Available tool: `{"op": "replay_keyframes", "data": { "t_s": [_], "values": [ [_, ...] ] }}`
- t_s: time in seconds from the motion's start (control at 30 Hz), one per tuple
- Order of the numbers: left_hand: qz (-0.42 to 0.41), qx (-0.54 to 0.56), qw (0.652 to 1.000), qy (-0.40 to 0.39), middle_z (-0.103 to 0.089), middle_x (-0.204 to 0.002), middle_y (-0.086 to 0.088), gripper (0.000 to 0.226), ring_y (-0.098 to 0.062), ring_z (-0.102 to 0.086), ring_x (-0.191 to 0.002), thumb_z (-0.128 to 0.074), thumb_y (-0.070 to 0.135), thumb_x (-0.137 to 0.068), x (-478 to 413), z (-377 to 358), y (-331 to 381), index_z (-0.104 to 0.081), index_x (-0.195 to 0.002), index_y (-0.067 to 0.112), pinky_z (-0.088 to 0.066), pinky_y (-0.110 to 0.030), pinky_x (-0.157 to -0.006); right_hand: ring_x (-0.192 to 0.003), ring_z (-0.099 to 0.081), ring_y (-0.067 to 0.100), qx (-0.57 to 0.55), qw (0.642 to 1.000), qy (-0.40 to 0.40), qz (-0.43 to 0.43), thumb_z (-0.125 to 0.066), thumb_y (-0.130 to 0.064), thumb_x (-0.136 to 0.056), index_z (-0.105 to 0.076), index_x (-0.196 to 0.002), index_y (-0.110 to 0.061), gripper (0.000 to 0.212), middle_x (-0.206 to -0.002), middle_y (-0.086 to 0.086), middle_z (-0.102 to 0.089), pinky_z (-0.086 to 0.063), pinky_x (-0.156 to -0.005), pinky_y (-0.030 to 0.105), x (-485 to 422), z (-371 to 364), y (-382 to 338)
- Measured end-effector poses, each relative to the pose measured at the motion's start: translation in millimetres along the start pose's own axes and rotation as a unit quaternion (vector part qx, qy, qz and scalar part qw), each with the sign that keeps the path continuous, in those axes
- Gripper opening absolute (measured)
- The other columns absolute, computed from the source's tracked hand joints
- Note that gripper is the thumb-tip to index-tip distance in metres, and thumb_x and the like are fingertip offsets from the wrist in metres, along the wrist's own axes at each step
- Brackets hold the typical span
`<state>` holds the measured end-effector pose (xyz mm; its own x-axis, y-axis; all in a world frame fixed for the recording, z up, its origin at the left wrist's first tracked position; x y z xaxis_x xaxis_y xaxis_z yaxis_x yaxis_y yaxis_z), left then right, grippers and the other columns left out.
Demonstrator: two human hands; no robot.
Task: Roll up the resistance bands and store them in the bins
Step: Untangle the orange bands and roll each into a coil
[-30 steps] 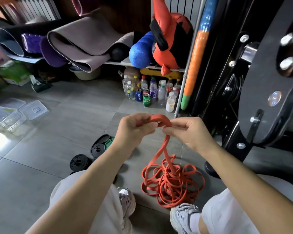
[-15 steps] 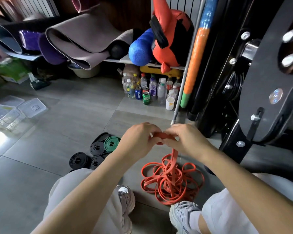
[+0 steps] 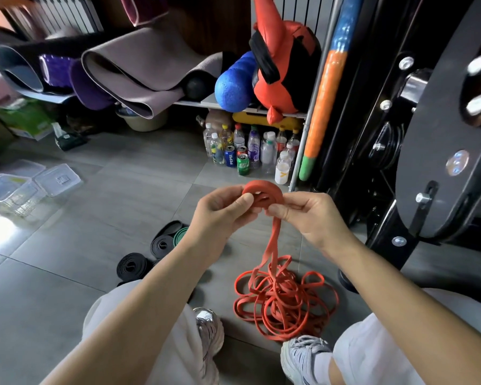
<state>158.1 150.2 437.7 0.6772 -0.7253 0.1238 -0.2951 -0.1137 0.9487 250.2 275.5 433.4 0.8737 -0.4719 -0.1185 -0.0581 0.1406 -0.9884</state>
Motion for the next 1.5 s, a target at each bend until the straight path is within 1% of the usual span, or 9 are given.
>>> {"op": "replay_keyframes", "data": {
  "t_s": [0.1, 0.2, 0.33, 0.57, 0.8, 1.0, 1.13, 1.23, 1.5],
  "values": [
    [-0.002, -0.162, 0.987, 0.016, -0.068, -0.095, -0.009, 0.016, -0.013, -0.066, -0.075, -0.059, 0.005, -0.089, -1.6, 2.3, -0.1, -0.061, -0.104, 0.009, -0.058, -0.033, -0.076, -0.065, -0.065, 0.0, 0.025, 1.0, 0.006, -0.009, -0.069, 0.0, -0.078, -0.07, -0.082, -0.023, 0.023, -0.064, -0.012, -0.07, -0.053, -0.066, 0.016, -0.9, 3.1, 3.2],
    [-0.147, -0.49, 0.859, 0.026, -0.058, -0.107, 0.005, 0.041, -0.012, -0.057, -0.087, -0.071, 0.019, -0.081, 0.5, 2.8, 3.9, -0.057, -0.12, 0.021, -0.049, -0.031, -0.081, -0.064, -0.063, 0.002, 0.214, 0.977, -0.011, -0.011, -0.072, -0.011, -0.08, -0.073, -0.083, -0.026, 0.015, -0.066, -0.011, -0.069, -0.055, -0.069, 0.028, -0.2, 3.7, 11.4],
    [-0.201, -0.642, 0.737, -0.062, -0.064, -0.098, 0.004, 0.025, -0.02, -0.057, -0.094, -0.067, 0.023, -0.083, 3.4, -5.7, -5.5, -0.067, -0.108, 0.024, -0.045, -0.029, -0.078, -0.072, -0.063, 0.02, 0.415, 0.905, -0.083, 0.044, -0.065, -0.031, -0.082, -0.072, -0.085, -0.018, 0.015, -0.073, 0.003, -0.069, -0.051, -0.067, 0.04, 3.8, -6.0, 16.4],
    [-0.131, -0.435, 0.89, 0.035, -0.069, -0.079, 0.007, 0.021, -0.017, -0.066, -0.08, -0.071, 0.007, -0.078, 3.7, 3.3, 8.9, -0.07, -0.086, 0.027, -0.052, -0.032, -0.078, -0.075, -0.069, 0.005, 0.128, 0.991, -0.041, -0.016, -0.076, -0.013, -0.076, -0.072, -0.081, -0.032, 0.021, -0.077, -0.009, -0.074, -0.056, -0.075, 0.027, 1.8, 1.3, 6.2],
    [-0.006, -0.136, 0.988, 0.066, -0.069, -0.096, -0.019, 0.025, -0.021, -0.066, -0.084, -0.067, -0.001, -0.079, 0.0, 13.8, 3.9, -0.066, -0.104, -0.001, -0.056, -0.024, -0.074, -0.073, -0.067, -0.001, 0.03, 0.998, -0.041, -0.022, -0.075, -0.002, -0.07, -0.07, -0.083, -0.022, 0.024, -0.071, -0.017, -0.071, -0.053, -0.072, 0.015, 3.2, -10.2, 7.6],
    [0.036, -0.164, 0.985, 0.036, -0.068, -0.095, -0.007, 0.018, -0.017, -0.065, -0.082, -0.067, 0.001, -0.081, 0.7, 13.0, -2.2, -0.066, -0.094, 0.013, -0.057, -0.032, -0.077, -0.067, -0.065, 0.0, 0.07, 0.997, -0.011, -0.019, -0.073, 0.001, -0.075, -0.072, -0.081, -0.026, 0.028, -0.068, -0.014, -0.071, -0.056, -0.069, 0.023, 0.2, -3.7, 12.7],
    [-0.12, -0.557, 0.821, -0.017, -0.061, -0.107, 0.01, 0.044, -0.012, -0.059, -0.093, -0.073, 0.022, -0.079, 6.9, 5.8, 0.2, -0.059, -0.12, 0.026, -0.046, -0.027, -0.083, -0.068, -0.066, 0.014, 0.348, 0.936, -0.05, -0.009, -0.073, -0.02, -0.076, -0.075, -0.085, -0.023, 0.01, -0.071, -0.003, -0.072, -0.055, -0.07, 0.038, 1.0, -2.4, 25.0],
    [-0.132, -0.644, 0.751, -0.062, -0.068, -0.1, 0.007, 0.024, -0.017, -0.06, -0.094, -0.066, 0.025, -0.083, 9.4, 0.2, -8.1, -0.068, -0.107, 0.028, -0.046, -0.03, -0.079, -0.072, -0.065, 0.018, 0.416, 0.904, -0.1, 0.022, -0.069, -0.026, -0.077, -0.075, -0.088, -0.025, 0.012, -0.073, 0.002, -0.07, -0.052, -0.068, 0.038, 5.9, -12.0, 26.4],
    [-0.073, -0.329, 0.939, 0.074, -0.069, -0.069, 0.01, 0.019, -0.013, -0.066, -0.065, -0.07, 0.0, -0.077, 5.2, 13.8, 3.9, -0.072, -0.088, 0.015, -0.056, -0.028, -0.069, -0.072, -0.066, -0.001, 0.102, 0.992, -0.058, -0.034, -0.077, -0.008, -0.073, -0.071, -0.084, -0.025, 0.021, -0.075, -0.014, -0.072, -0.054, -0.073, 0.019, 1.6, -6.5, 16.4]
  ]
}}
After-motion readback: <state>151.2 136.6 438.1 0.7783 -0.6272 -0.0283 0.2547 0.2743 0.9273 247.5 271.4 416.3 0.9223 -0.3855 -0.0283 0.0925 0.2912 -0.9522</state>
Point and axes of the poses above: each hand's wrist, its own x-axis away from the middle knuckle, its own z-axis out of the back of the hand, y = z × x, the point moved 4 cm from there along -x, towards the middle knuckle
